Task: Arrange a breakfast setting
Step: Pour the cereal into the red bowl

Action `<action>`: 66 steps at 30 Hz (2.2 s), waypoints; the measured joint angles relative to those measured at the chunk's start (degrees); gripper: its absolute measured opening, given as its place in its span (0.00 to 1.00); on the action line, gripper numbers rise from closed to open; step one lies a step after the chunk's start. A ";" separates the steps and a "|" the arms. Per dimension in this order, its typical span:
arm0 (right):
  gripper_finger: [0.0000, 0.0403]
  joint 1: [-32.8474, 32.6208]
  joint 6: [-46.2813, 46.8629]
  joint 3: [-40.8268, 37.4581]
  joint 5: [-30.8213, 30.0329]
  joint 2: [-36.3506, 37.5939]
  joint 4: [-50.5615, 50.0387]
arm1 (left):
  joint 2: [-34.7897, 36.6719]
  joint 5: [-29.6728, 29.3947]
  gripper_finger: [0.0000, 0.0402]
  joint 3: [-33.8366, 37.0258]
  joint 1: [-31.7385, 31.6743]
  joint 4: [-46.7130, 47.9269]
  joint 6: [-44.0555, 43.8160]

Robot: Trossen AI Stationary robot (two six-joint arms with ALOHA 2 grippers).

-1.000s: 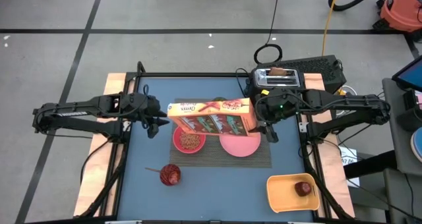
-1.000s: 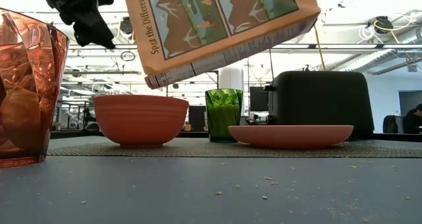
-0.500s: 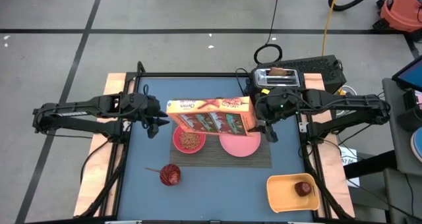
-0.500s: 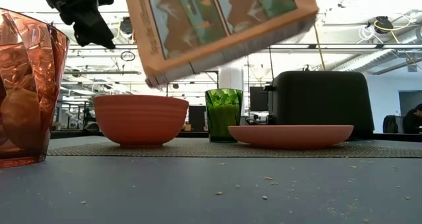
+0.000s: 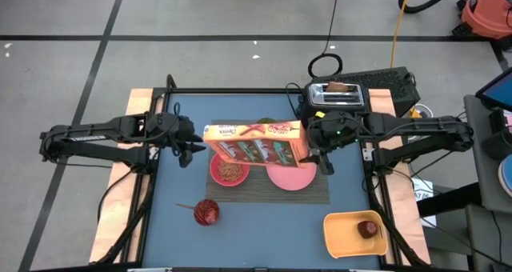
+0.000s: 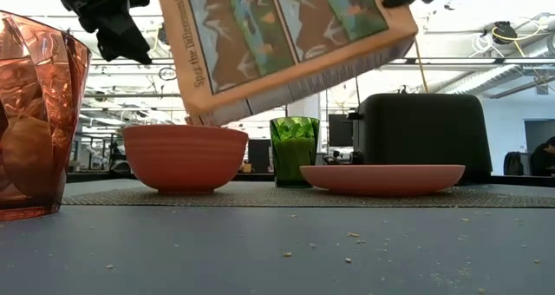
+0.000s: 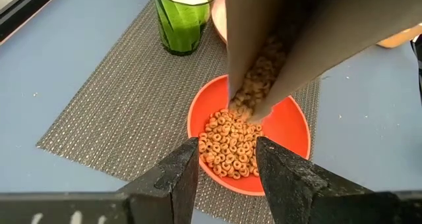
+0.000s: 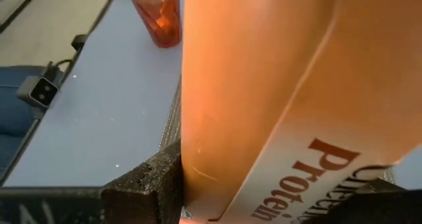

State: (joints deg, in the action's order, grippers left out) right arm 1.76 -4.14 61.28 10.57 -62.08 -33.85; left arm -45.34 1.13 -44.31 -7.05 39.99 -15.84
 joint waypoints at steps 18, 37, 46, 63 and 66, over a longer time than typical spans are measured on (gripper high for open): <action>0.52 0.00 0.71 1.46 0.07 0.91 -3.88 | -0.02 0.02 0.39 0.00 0.00 -0.91 -0.80; 0.52 0.00 2.62 1.55 0.05 1.77 -2.11 | -0.02 0.02 0.39 0.00 0.02 -0.81 -0.14; 0.52 0.00 2.98 1.53 0.15 1.62 -3.22 | -0.02 0.03 0.39 0.00 0.00 -0.76 0.07; 0.52 0.01 3.01 1.57 0.14 3.50 -1.28 | -0.02 0.04 0.39 0.00 0.00 -0.76 0.08; 0.52 0.00 3.99 1.49 0.18 2.96 -3.32 | -0.02 0.03 0.39 0.00 0.00 -0.76 0.28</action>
State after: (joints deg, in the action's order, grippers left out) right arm 1.76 -0.15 62.77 10.74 -59.13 -37.17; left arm -45.36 1.15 -44.31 -7.05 39.22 -15.55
